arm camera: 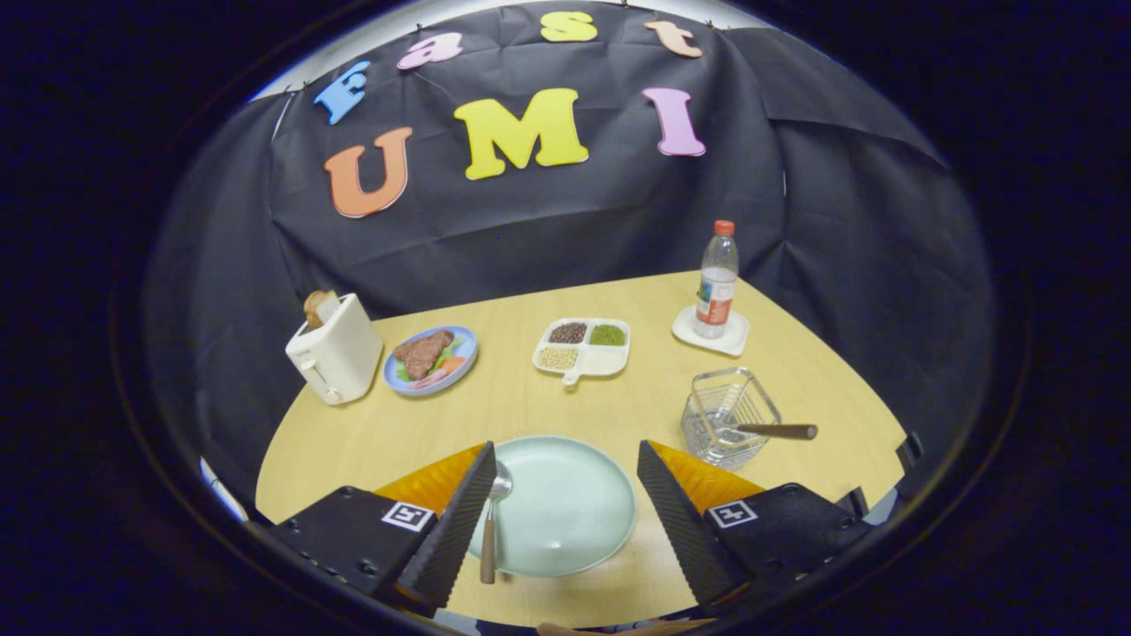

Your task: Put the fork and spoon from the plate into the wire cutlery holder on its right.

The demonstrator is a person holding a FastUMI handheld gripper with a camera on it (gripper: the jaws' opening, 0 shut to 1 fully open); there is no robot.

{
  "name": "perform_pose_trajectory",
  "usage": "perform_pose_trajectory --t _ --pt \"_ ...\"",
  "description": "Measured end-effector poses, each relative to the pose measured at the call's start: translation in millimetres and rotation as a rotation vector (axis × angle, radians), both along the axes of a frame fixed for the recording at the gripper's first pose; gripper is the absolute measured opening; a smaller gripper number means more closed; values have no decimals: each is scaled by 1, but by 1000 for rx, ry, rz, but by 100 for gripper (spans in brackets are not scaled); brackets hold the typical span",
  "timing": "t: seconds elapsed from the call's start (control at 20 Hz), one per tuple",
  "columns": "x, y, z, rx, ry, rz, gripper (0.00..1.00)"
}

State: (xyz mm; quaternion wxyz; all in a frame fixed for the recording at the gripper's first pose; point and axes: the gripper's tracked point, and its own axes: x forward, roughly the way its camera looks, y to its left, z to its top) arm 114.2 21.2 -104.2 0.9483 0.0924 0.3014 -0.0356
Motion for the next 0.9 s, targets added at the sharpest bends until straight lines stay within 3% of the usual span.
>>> perform_pose_trajectory --t 0.65,0.9 --pt "-12 69 -92 4 274 157 97" --pt "-11 76 -113 -14 358 160 93"
